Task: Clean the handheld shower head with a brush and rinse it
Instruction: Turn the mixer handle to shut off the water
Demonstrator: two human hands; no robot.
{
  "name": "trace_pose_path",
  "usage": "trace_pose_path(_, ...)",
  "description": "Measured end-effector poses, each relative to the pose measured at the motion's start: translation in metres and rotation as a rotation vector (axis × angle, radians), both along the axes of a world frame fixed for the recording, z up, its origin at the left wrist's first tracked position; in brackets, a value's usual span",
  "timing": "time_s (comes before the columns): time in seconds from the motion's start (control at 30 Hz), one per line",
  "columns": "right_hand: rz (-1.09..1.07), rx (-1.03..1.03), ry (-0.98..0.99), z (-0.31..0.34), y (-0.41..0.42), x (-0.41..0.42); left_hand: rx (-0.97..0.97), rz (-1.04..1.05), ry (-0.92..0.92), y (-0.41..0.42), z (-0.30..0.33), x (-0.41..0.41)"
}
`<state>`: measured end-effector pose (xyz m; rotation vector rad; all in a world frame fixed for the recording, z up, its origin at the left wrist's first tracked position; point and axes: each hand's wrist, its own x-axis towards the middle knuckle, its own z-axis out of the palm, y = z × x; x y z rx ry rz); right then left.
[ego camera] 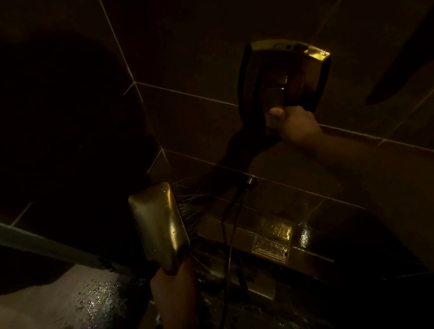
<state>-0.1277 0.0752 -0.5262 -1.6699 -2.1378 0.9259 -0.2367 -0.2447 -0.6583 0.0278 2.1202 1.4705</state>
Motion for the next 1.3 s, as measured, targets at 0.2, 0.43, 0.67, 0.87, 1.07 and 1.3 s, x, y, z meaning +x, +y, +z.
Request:
trace_pose_path(0.2,-0.029,-0.019,0.032,-0.002,0.003,0.0,0.002,-0.02,0.024,-0.001,-0.002,0.0)
trace_pose_path(0.43,-0.014,-0.013,-0.001,-0.003,0.005,0.0,-0.026,-0.039,0.001,-0.001,0.0,0.0)
trace_pose_path(0.67,0.012,-0.007,0.008,-0.006,0.005,0.002,-0.033,-0.048,0.008,-0.003,-0.002,0.001)
trace_pose_path(0.87,0.033,0.005,0.012,-0.008,0.007,0.002,-0.021,-0.031,-0.025,-0.001,-0.004,0.003)
trace_pose_path(1.07,0.014,0.01,0.013,-0.009,0.009,0.002,-0.03,-0.028,-0.041,0.0,-0.003,0.001)
trace_pose_path(1.3,0.011,0.059,-0.008,-0.016,0.011,0.003,-0.006,-0.015,-0.051,0.006,-0.001,-0.002)
